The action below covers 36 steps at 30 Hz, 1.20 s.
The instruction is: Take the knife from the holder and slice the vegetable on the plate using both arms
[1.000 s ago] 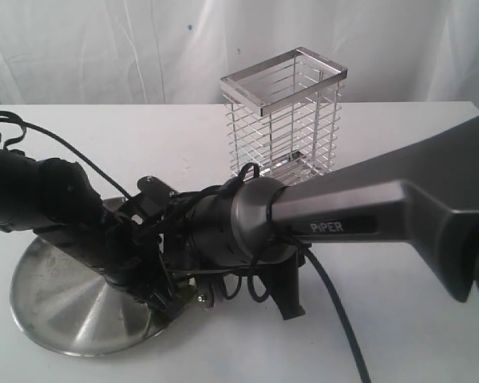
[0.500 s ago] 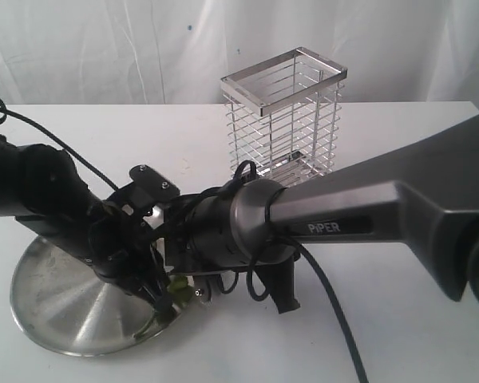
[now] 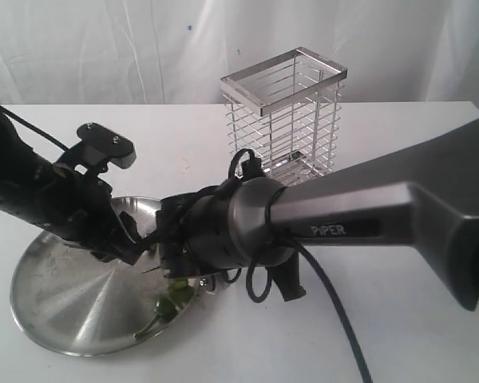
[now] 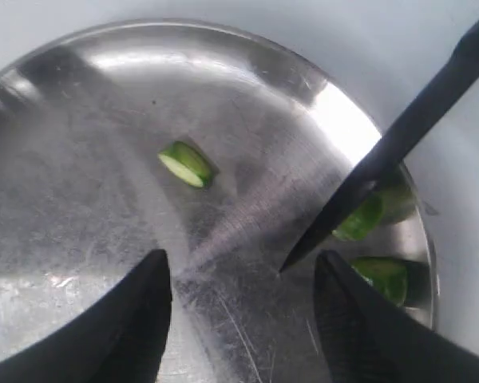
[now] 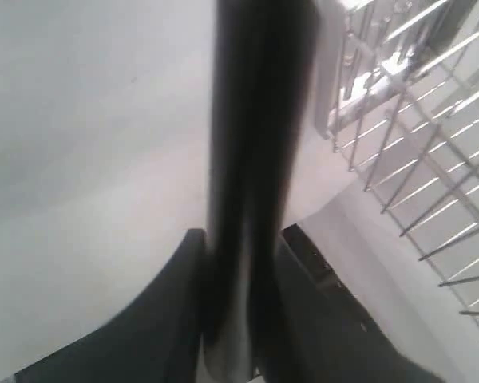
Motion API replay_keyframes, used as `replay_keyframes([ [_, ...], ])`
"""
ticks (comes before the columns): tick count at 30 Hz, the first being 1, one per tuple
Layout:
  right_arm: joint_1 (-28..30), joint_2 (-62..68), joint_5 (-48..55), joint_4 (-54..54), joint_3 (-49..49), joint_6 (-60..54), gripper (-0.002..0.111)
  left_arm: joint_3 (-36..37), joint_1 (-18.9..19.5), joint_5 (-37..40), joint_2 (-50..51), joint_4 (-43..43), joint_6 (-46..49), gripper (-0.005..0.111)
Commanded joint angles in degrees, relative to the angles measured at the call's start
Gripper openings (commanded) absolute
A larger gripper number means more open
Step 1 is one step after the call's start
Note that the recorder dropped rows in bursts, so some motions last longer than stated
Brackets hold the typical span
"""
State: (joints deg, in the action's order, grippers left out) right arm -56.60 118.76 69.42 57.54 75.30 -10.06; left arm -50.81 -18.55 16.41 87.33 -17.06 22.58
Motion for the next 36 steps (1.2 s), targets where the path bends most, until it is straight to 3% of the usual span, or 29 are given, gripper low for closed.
replay_keyframes([
  [1,-1.12,2.15,0.54,2.28,3.03,-0.43,0.000,0.33,1.22,1.64,-2.94,-0.39,-1.14,0.058],
  [9,-1.77,6.28,0.54,0.57,10.58,-0.03,0.000,0.33,1.27,1.78,-4.59,-0.39,-1.23,0.058],
  [15,-2.13,6.91,-5.41,-3.87,14.77,0.84,0.001,0.33,1.27,2.05,-4.69,-0.39,-1.23,0.058],
  [20,-2.17,7.23,-11.05,-10.08,16.07,0.84,0.024,0.33,1.27,2.83,-4.69,-0.39,-1.39,0.058],
  [23,-2.17,7.49,-13.27,-10.95,16.07,0.84,0.031,0.33,1.27,3.22,-4.69,-0.39,-1.39,0.058],
  [28,-2.17,7.70,-12.73,-10.57,16.19,1.45,0.032,0.33,1.27,2.99,-4.69,-0.39,-1.39,0.058],
  [33,-1.62,4.40,-6.71,-8.41,16.59,10.58,0.032,0.33,1.27,1.10,-5.95,-0.39,-2.51,0.058],
  [36,-0.24,-0.22,-6.28,-17.93,15.96,12.83,0.032,0.33,1.27,0.57,-8.41,-0.39,-2.92,0.054],
])
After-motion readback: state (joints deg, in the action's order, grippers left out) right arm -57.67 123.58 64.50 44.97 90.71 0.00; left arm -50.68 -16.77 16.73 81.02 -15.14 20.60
